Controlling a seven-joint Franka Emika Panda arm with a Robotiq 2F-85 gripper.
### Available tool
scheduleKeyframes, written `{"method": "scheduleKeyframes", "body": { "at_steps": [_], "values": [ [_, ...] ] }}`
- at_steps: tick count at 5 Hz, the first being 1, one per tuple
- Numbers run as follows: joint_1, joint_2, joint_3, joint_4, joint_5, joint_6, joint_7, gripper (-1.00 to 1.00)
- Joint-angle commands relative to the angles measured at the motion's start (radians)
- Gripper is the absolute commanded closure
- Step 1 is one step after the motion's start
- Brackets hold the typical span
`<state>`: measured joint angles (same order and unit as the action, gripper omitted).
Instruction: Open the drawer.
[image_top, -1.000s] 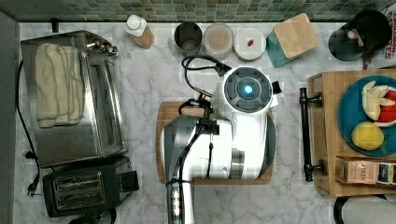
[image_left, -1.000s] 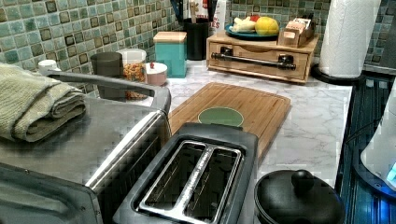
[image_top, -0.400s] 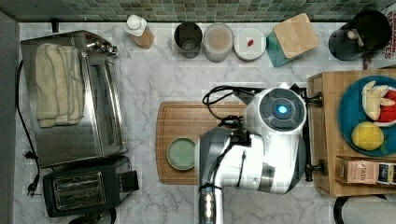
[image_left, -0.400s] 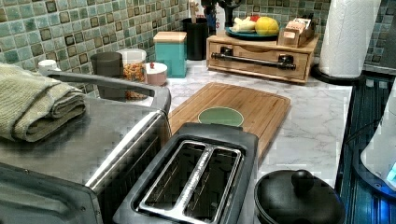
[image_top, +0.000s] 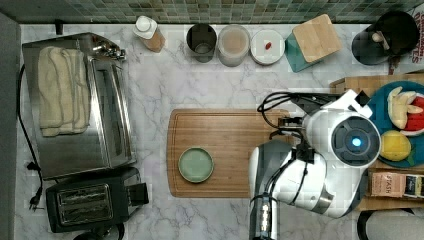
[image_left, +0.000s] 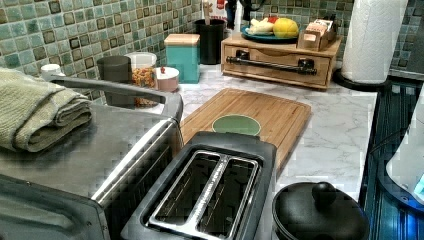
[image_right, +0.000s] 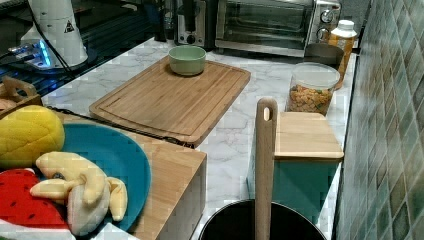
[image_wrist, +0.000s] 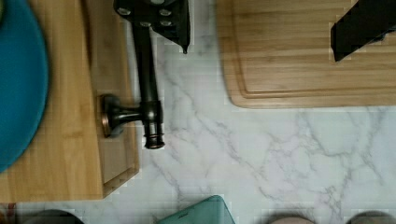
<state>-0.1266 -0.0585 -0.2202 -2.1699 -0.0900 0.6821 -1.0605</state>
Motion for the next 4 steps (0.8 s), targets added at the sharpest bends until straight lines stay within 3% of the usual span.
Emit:
{"method": "scheduleKeyframes", "body": {
  "at_steps": [1,4],
  "values": [
    [-0.034,0.070,-0.051,-0.031,-0.022,0.020,-0.196,-1.00],
    [-0.108,0.180,-0.082,0.003,0.036,0.140,-0.408,-1.00]
  ]
}}
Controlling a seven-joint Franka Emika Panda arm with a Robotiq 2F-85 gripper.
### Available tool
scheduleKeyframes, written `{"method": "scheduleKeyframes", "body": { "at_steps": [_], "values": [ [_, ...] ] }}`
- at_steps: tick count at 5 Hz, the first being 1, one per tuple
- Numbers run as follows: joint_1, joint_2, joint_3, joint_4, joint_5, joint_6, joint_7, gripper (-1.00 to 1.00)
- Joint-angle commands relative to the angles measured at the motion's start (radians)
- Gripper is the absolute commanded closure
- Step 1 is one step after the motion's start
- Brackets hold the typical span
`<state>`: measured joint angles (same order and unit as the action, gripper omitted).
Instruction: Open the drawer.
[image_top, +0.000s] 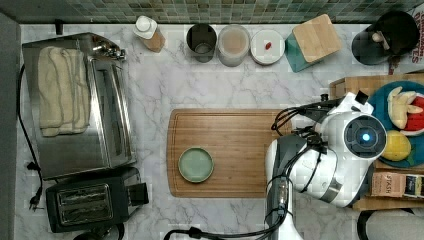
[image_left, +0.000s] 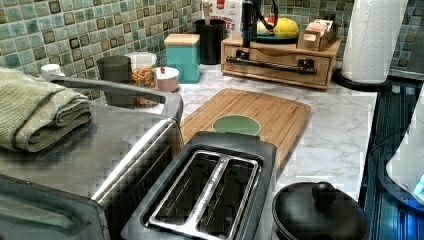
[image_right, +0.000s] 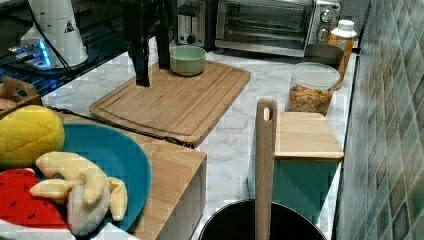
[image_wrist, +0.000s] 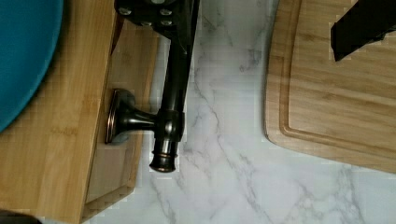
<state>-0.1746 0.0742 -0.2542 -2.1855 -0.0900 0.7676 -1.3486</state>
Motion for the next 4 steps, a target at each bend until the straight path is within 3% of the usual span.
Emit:
{"method": "scheduleKeyframes", "body": {
  "at_steps": [1,3,4],
  "values": [
    [-0.069,0.054,-0.070,0.018,0.036,0.077,-0.108,-1.00],
    [-0.064,0.068,-0.086,-0.016,0.091,0.090,-0.078,-1.00],
    [-0.035,0.056,-0.097,-0.059,0.070,0.131,0.010,-1.00]
  ]
}}
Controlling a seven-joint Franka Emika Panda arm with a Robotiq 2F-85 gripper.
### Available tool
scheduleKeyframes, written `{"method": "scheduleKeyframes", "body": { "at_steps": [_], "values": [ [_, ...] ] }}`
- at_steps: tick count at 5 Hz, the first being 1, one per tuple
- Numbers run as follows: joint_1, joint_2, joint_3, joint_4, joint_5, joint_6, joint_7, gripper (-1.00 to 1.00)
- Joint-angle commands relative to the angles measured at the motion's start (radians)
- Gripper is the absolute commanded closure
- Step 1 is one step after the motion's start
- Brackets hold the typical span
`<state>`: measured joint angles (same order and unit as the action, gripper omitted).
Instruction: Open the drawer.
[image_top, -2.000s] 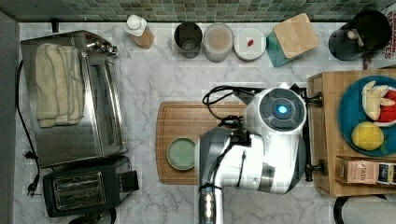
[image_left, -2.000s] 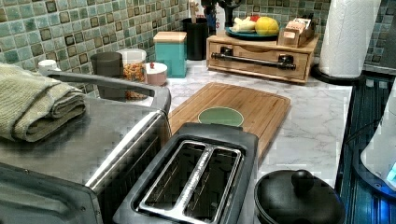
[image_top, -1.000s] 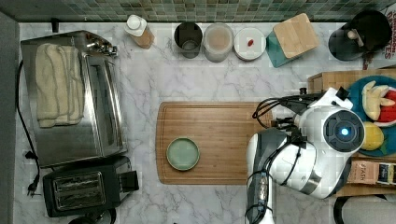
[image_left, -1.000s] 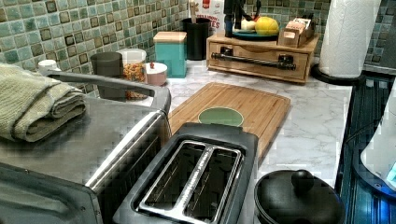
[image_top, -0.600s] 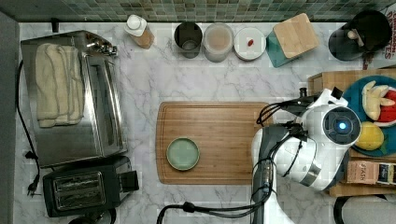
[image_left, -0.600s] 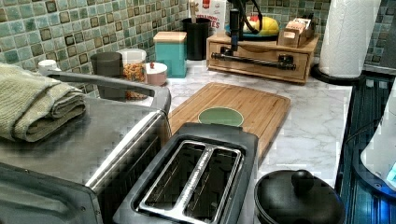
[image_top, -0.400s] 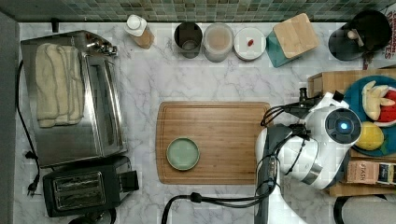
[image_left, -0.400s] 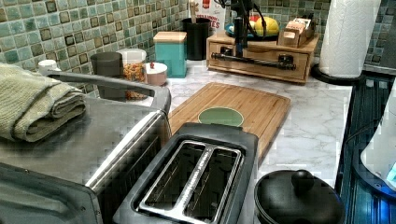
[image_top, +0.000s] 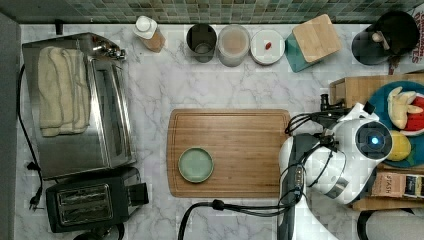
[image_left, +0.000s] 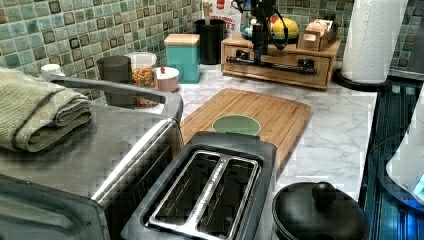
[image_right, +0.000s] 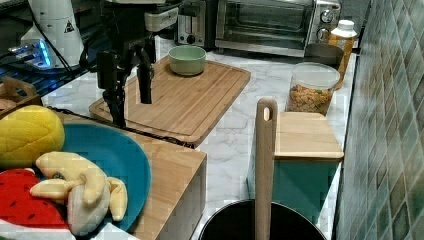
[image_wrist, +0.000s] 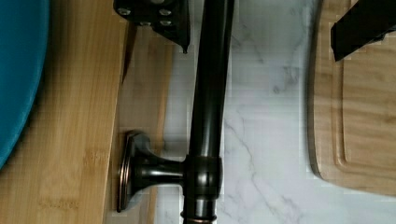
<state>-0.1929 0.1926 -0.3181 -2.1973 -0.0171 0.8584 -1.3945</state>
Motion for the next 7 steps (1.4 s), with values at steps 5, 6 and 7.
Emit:
{"method": "scheduleKeyframes", "body": {
  "at_steps": [5,6,7],
  "values": [
    [-0.012,-0.043,-0.049,-0.163,0.058,0.175,0.104,-1.00],
    [0.006,-0.052,-0.057,-0.174,0.044,0.154,0.132,-1.00],
    [-0.003,-0.019,-0.057,-0.183,0.046,0.222,0.089,-1.00]
  ]
}}
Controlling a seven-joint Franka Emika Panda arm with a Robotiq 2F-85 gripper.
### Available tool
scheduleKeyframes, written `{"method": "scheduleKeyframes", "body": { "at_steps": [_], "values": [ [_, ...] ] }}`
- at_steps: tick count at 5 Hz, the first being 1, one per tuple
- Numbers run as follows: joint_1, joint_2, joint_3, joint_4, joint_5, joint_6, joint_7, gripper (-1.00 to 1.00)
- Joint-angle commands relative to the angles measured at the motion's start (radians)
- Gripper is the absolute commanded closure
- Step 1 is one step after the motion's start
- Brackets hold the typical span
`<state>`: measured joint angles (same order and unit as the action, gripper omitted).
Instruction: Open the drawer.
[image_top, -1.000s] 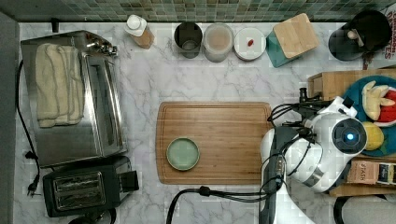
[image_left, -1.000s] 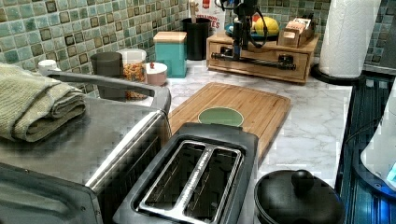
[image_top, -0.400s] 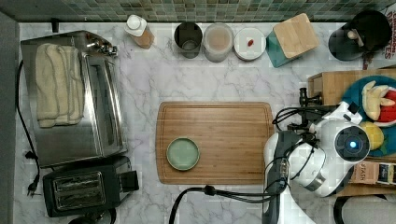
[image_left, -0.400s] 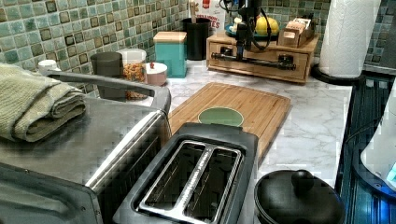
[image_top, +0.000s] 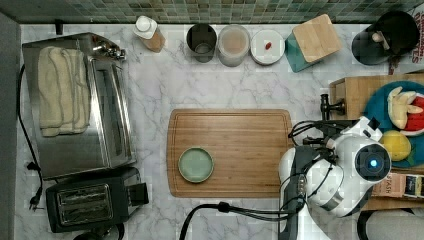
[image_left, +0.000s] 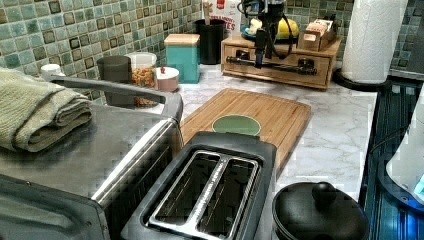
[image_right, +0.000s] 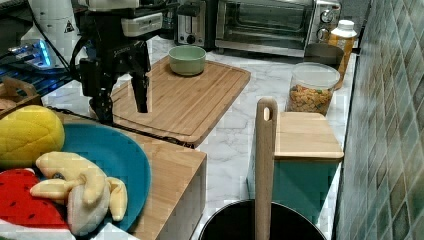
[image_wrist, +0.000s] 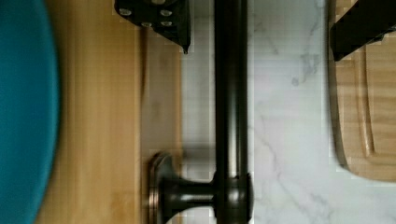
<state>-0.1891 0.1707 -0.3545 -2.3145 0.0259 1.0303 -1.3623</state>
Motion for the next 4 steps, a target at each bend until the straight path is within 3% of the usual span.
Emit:
{"method": "scheduleKeyframes", "body": {
  "at_steps": [1,2,3,4],
  "values": [
    [-0.046,0.092,0.007,-0.035,0.081,0.152,-0.061,-1.00],
    [-0.077,0.129,0.059,-0.038,0.174,0.204,-0.113,-1.00],
    [-0.024,0.092,0.032,-0.078,0.129,0.194,-0.028,-1.00],
    [-0.008,0.076,0.029,-0.099,0.108,0.199,0.001,-1.00]
  ]
}}
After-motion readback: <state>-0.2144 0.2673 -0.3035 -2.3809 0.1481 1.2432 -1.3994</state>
